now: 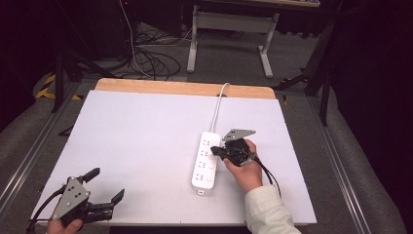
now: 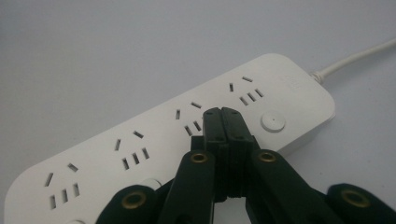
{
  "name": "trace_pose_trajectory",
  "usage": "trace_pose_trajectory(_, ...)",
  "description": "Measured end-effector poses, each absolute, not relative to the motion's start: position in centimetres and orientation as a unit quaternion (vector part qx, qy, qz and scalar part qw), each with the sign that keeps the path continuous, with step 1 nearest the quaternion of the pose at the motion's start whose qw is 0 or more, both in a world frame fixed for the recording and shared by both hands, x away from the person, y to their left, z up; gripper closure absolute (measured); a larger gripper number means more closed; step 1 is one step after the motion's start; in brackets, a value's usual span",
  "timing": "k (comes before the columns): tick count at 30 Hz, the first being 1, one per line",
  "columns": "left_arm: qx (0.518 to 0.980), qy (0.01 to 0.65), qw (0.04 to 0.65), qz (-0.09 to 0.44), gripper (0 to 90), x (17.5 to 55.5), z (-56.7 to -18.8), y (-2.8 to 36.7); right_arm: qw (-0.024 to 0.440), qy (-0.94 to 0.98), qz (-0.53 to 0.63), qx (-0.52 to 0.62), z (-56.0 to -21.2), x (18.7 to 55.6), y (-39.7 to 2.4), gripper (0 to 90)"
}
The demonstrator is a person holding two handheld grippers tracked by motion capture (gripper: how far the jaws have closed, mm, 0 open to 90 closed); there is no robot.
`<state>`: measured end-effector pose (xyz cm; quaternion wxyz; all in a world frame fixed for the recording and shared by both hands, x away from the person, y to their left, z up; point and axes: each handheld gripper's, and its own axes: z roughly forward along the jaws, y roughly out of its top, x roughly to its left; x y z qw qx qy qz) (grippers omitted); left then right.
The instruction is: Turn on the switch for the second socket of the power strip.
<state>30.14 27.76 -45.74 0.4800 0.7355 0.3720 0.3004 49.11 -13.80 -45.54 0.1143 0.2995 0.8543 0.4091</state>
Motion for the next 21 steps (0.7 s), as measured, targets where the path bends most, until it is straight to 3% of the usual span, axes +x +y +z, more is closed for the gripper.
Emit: trace_pose_trajectory(21, 0.735, 0.373, 0.481, 0.299, 4.6, 30.17, -45.76, 27.73, 0.126, 0.860, 0.396, 0.297, -46.05, 48.78, -13.31, 90.0)
